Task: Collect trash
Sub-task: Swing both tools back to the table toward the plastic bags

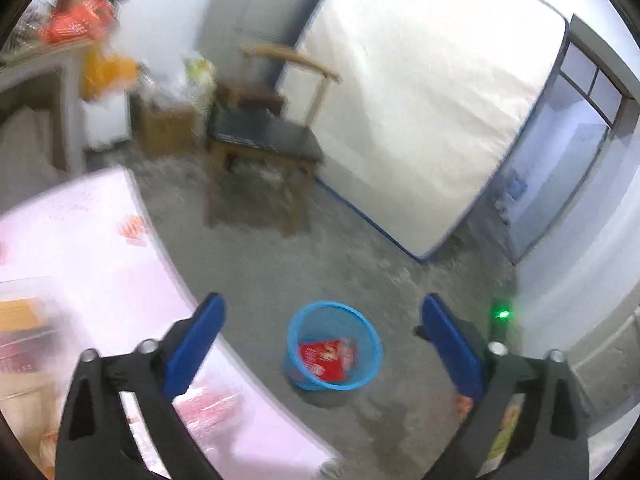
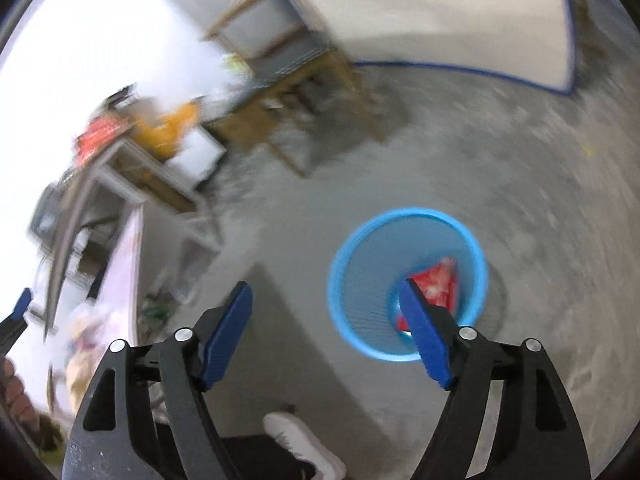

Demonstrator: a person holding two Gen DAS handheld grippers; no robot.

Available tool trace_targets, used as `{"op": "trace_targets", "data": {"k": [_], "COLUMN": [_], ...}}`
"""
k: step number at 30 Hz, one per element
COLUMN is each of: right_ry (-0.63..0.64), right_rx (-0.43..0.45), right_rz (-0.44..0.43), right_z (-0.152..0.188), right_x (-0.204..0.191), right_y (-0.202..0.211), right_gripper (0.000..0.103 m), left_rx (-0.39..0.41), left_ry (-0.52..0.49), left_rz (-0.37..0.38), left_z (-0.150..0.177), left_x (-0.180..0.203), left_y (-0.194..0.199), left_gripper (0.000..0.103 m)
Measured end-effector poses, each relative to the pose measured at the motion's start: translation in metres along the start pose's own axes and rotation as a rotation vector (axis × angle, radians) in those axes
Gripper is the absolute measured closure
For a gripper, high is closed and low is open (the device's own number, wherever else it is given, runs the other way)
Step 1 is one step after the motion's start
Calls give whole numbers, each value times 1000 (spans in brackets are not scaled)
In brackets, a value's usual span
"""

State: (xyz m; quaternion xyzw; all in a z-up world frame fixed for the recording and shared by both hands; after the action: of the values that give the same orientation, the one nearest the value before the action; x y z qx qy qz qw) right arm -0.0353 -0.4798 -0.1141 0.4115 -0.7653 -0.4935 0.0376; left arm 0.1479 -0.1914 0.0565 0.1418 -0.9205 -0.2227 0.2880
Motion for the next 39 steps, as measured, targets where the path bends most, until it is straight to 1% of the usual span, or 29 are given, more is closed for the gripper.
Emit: {"op": "trace_targets", "data": {"k": [1,3,5,6,7,8,10,12,13,15,16,17,19,21,22,24,26,27,28,29,30,32,33,35,37,38,39], "right_ry": [52,123,207,249,279,323,381,427,431,437,438,431,413,401,407,436,475,488,504,518,541,582,598,633,647,649,650], "right_rx": [11,21,30,30,28,19,-4,-52,-93,-134,-155,-173,-205,-235,-237,-239,-243,-243,-247,-250,-247,-234,-231,-234,-248,-255,-254], "right_rz": [-40,-103,-182,-217,-240,-276,-319,-348,-359,-375,-361,-326,-307,-298,-291,-256,-224,-206,-185,-175,-158,-132,-123,-102,-82,-80,-78], "right_z": [1,4,10,15,18,26,38,54,63,70,73,74,73,74,76,81,84,86,90,93,98,105,108,116,121,123,124], "right_x": [-21,-52,-93,-113,-127,-149,-177,-202,-217,-228,-234,-238,-243,-247,-254,-273,-280,-281,-284,-286,-289,-292,-293,-295,-295,-294,-293], "right_y": [11,24,39,44,46,49,48,41,34,23,16,8,1,-7,-9,-19,-26,-28,-32,-33,-34,-34,-34,-36,-39,-41,-41], "right_gripper": [27,24,20,19,17,16,14,14,13,14,14,14,14,13,14,15,25,27,31,35,37,47,50,65,77,82,83], "left_rx": [23,76,111,126,134,141,140,132,131,128,121,115,90,66,54,36,36,44,46,43,41,36,33,36,47,53,56], "left_ry": [-7,-6,12,29,41,55,75,92,96,96,91,89,79,72,78,72,59,53,42,31,23,30,37,59,68,72,79], "left_rz": [-19,-82,-125,-151,-162,-178,-218,-265,-282,-304,-329,-346,-374,-376,-369,-369,-383,-392,-410,-423,-426,-416,-409,-391,-382,-378,-373], "left_z": [4,18,33,46,54,65,88,112,122,139,152,161,177,190,197,205,208,210,211,213,214,217,217,217,214,212,211], "left_x": [-4,-14,-25,-31,-36,-41,-44,-46,-46,-48,-48,-48,-49,-51,-51,-52,-54,-55,-57,-58,-59,-63,-63,-67,-71,-72,-75], "left_y": [22,71,108,127,138,151,163,173,174,172,172,170,163,155,152,146,143,143,142,141,140,139,139,139,139,139,139], "left_gripper": [6,6,6,6,6,6,6,6,6,5,6,6,6,6,6,11,18,20,24,26,27,30,32,37,39,39,40]}}
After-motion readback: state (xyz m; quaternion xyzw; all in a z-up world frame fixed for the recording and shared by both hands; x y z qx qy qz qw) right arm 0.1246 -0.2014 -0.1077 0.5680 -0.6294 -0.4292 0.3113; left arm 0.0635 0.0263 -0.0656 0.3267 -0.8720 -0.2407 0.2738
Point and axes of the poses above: each gripper's, at about its wrist camera, not at the fingertips, and y roughly against the way its jaws point, x to its right, z to its underside, the point moved 4 cm from there along -y, roughly the way its jaws point, and after that the axes turned 13 degrees about z, right-handed, at the moved point
